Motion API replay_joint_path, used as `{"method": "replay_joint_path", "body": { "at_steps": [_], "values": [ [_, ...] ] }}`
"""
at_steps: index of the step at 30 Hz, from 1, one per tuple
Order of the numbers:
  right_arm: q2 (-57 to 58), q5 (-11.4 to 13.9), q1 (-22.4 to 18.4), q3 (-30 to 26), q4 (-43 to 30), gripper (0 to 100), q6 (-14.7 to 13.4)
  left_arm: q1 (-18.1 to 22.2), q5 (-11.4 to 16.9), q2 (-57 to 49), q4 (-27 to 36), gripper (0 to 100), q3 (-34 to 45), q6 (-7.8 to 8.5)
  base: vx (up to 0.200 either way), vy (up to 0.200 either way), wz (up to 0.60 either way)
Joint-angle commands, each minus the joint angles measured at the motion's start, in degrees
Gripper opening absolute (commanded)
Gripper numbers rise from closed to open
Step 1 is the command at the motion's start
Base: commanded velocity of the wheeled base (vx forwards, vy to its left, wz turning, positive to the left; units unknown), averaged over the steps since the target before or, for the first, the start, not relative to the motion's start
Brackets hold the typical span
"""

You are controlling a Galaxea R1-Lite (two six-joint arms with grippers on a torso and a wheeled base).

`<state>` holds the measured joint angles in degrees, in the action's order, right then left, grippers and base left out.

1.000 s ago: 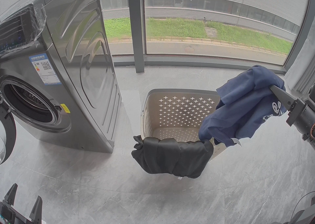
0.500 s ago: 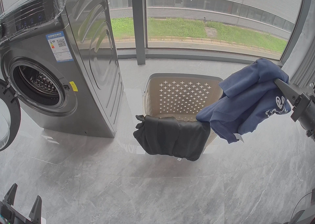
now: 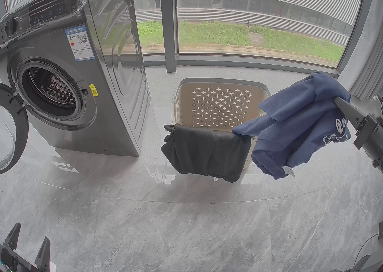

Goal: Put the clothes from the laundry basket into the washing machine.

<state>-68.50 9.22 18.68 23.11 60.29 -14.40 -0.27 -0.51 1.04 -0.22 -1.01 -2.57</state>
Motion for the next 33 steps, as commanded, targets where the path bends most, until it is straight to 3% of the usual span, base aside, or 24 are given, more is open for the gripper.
{"method": "replay_joint_path", "body": {
  "at_steps": [1, 6, 15, 33],
  "values": [
    [-0.14, -0.08, 0.13, -0.17, 0.0, 0, 0.07, 0.0, -0.02, -1.04, -0.04, 100, 1.01, -0.15, 0.0, 0.2, 0.0],
    [-0.14, -1.04, 0.57, 0.0, 0.0, 0, 0.77, 0.0, -0.02, -1.04, 0.04, 100, 1.01, -0.15, 0.0, 0.2, 0.0],
    [-0.58, -4.73, 6.11, -0.26, 0.0, 0, 1.04, 0.0, -0.02, -1.04, -0.04, 100, 1.01, -0.15, 0.0, 0.2, 0.0],
    [-1.29, -5.0, 9.54, -0.96, 0.0, 0, 1.13, 0.0, -0.02, -1.04, 0.04, 100, 1.01, -0.15, 0.0, 0.2, 0.0]
  ]
}}
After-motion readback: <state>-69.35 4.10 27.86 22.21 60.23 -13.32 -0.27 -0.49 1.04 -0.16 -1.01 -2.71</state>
